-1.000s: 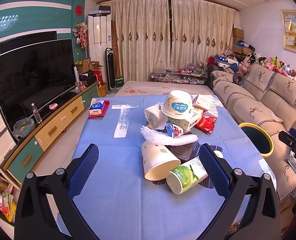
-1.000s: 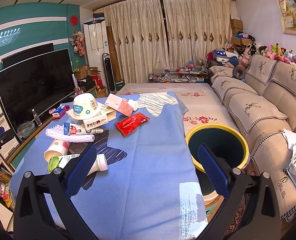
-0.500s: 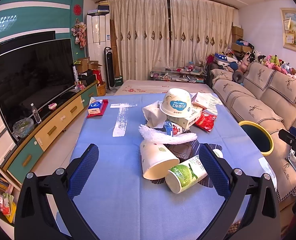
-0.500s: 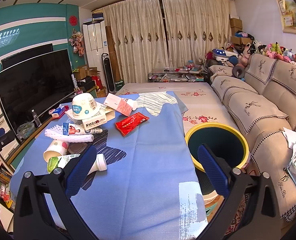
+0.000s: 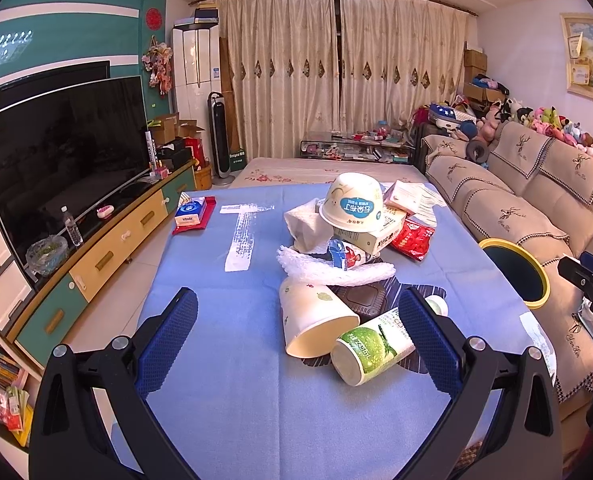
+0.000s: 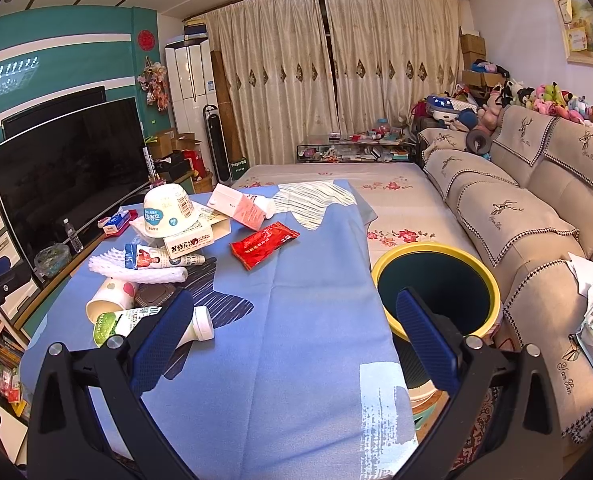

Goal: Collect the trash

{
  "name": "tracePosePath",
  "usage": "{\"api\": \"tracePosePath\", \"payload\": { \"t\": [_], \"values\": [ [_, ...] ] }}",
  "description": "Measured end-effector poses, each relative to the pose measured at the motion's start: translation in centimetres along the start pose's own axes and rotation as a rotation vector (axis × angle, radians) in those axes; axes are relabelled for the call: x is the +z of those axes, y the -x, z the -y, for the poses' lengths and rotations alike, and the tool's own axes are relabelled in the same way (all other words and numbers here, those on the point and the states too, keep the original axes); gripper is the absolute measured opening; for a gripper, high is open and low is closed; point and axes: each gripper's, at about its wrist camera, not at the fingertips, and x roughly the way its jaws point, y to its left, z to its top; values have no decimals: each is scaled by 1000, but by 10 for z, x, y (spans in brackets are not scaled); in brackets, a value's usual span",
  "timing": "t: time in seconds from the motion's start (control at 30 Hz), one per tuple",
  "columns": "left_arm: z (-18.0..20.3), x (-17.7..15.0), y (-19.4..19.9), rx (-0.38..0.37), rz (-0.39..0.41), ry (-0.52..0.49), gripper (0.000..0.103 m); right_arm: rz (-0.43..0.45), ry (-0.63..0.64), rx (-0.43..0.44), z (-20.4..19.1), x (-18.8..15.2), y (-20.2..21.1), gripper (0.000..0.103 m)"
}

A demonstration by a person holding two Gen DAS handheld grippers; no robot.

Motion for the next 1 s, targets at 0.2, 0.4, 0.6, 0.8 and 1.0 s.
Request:
{"api": "tracePosePath", "payload": {
  "t": [0.2, 0.4, 0.6, 0.8, 1.0],
  "values": [
    [0, 0, -1, 0, -1, -2, 99, 0, -1, 0, 0, 0, 0, 97],
    [0, -1, -2, -1, -3, -2, 99, -3, -3, 0, 0, -1, -2, 97],
    [1, -1, -3, -1, -4, -2, 99, -7, -9, -3, 1, -4, -5, 97],
    [0, 2, -13, -1, -15, -4, 99, -23, -3, 4, 1, -2, -15, 97],
    [-4, 12, -29, 6, -18, -2, 99, -24, 69, 80, -15, 28, -44, 97]
  ]
}}
